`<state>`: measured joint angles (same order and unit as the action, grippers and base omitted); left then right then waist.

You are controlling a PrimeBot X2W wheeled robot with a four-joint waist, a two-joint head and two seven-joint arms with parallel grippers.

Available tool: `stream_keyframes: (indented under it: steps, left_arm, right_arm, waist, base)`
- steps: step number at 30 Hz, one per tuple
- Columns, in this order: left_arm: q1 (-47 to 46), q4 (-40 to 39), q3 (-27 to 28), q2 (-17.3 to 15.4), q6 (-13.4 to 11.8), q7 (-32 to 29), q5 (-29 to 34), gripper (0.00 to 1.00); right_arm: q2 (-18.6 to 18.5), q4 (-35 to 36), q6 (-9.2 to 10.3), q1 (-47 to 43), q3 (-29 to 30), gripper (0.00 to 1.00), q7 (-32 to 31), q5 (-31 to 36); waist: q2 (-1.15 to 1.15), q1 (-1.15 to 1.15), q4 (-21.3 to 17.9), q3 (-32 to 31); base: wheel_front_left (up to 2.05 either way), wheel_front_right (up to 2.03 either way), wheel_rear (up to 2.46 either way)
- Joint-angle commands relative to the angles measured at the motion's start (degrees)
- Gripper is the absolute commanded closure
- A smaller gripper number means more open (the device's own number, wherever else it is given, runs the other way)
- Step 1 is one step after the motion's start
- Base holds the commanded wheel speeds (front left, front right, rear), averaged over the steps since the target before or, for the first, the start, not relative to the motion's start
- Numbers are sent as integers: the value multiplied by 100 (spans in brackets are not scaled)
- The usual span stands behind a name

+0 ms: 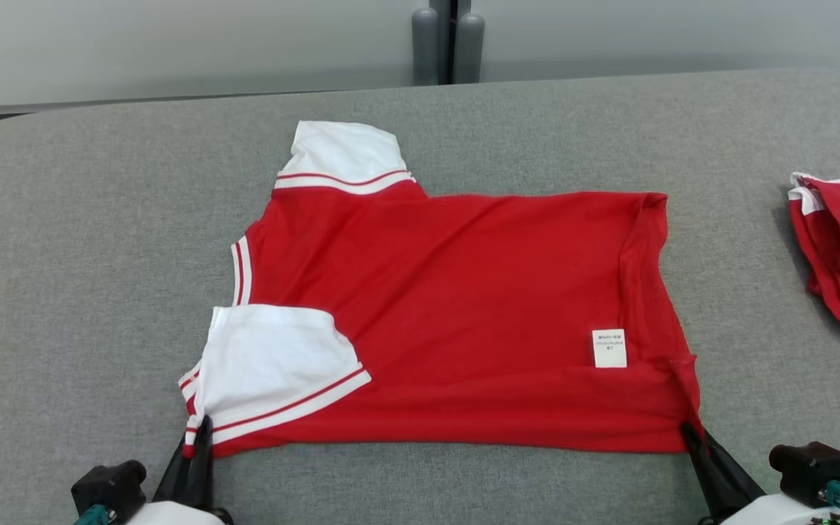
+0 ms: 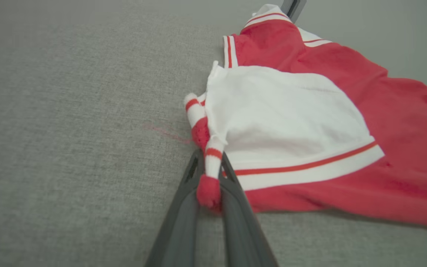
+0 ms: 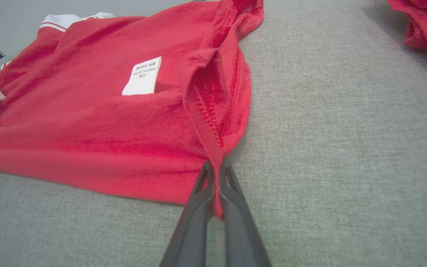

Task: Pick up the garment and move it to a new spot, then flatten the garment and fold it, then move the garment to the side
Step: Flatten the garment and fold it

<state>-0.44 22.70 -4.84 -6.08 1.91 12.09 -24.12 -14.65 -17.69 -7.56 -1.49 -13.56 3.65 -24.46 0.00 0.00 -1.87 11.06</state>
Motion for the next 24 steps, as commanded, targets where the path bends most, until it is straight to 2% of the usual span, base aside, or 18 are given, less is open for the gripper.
stream_keyframes:
  steps: [1, 9, 13, 14, 15, 16, 24]
  left_arm:
    - [135, -75, 47, -45, -66, -29, -27, 100]
    - [938, -404, 68, -48, -220, -280, -160, 100]
    - [1078, -483, 13, -50, -263, -394, -157, 100]
    - [1091, -509, -5, -47, -270, -427, -151, 46]
    - [1086, -523, -22, -35, -285, -441, -148, 0]
    - [1051, -568, -20, -33, -315, -405, -127, 0]
    - [866, -1383, 20, -103, -662, 134, 342, 0]
  right_arm:
    - [-61, 100, 15, -130, 22, 100, -45, 40]
    - [-80, 344, 16, -914, 311, 100, -315, -10]
    - [-26, 455, 16, -1076, 382, 100, -375, -37]
    - [-20, 475, 15, -1092, 399, 58, -412, -25]
    - [12, 505, 15, -1087, 416, 14, -418, -45]
    - [13, 533, 15, -1062, 405, 0, -411, -40]
    - [58, 1438, 11, -876, 697, 0, 66, 186]
  waist:
    - [0, 0, 51, -140]
    - [0, 0, 150, -639]
    - [0, 0, 124, -679]
    - [0, 0, 116, -685]
    - [0, 0, 108, -684]
    - [0, 0, 100, -678]
    - [0, 0, 24, -679]
  base:
    - [0, 0, 0]
    - [0, 0, 0]
    - [0, 0, 0]
    - [0, 0, 0]
    - [0, 0, 0]
    - [0, 0, 0]
    - [0, 0, 0]
